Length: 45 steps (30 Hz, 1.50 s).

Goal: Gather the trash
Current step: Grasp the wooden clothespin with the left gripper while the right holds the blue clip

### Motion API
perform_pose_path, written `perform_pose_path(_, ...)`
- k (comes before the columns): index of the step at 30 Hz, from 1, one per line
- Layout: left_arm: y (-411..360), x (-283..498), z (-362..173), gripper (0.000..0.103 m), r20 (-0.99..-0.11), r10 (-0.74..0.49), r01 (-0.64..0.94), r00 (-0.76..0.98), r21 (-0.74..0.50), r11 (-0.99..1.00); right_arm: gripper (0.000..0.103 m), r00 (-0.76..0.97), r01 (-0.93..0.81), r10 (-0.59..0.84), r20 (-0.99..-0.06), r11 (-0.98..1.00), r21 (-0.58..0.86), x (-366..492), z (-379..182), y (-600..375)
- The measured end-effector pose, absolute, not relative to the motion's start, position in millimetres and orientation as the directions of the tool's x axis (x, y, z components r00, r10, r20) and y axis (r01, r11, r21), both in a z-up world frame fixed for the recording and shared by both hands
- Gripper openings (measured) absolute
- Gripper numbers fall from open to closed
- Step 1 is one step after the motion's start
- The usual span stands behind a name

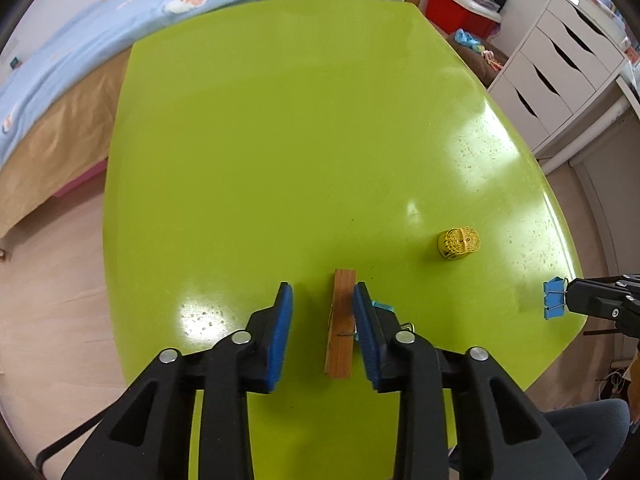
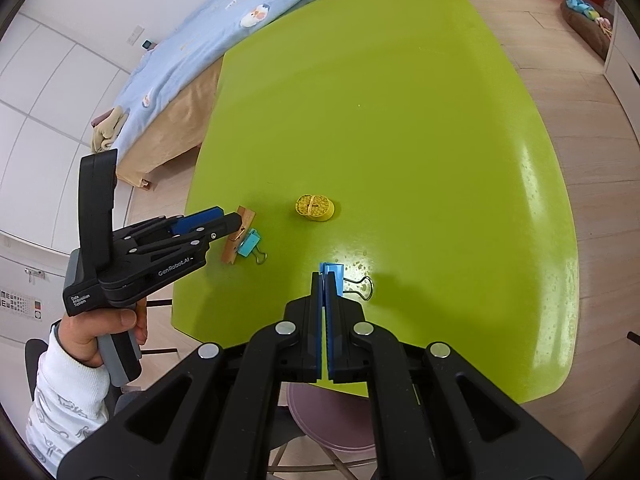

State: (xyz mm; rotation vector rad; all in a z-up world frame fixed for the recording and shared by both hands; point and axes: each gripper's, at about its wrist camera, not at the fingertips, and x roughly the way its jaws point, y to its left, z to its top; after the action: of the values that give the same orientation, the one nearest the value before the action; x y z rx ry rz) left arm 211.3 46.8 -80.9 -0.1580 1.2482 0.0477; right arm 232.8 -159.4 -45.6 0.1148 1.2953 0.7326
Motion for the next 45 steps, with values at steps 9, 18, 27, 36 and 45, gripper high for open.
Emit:
perform_pose_path(9, 43.8, 209.9, -80.4, 0.013, -0.938, -0.095, -0.115, 0.333, -0.140, 0.983, 0.001, 0.074, -0.432, 0.549, -0.833, 0.770, 0.469, 233.5, -50.5, -154.1)
perform_pose_path(18, 46.1, 210.9, -78.1, 0.013, -0.932, -0.105, -0.126, 0.346, -0.157, 0.980, 0.001, 0.073, -0.435, 0.545, -0.835, 0.771, 0.465, 231.9, -50.9, -150.9)
perform_pose_path(27, 47.6, 210.0, -81.1, 0.016, -0.934, -0.101, -0.124, 0.343, -0.152, 0.981, 0.001, 0.072, -0.435, 0.543, -0.837, 0.772, 0.464, 229.7, -51.6, -149.4)
perform_pose_path(36, 45.8, 211.5, -83.9, 0.028, -0.935, -0.101, -0.135, 0.340, -0.154, 0.979, 0.001, 0.071, -0.434, 0.541, -0.838, 0.773, 0.463, 230.1, -54.0, -149.7)
perform_pose_path(45, 45.7, 209.8, -88.3, 0.014, -0.936, -0.102, -0.121, 0.338, -0.151, 0.981, 0.001, 0.071, -0.434, 0.541, -0.838, 0.773, 0.463, 230.4, -54.8, -149.8)
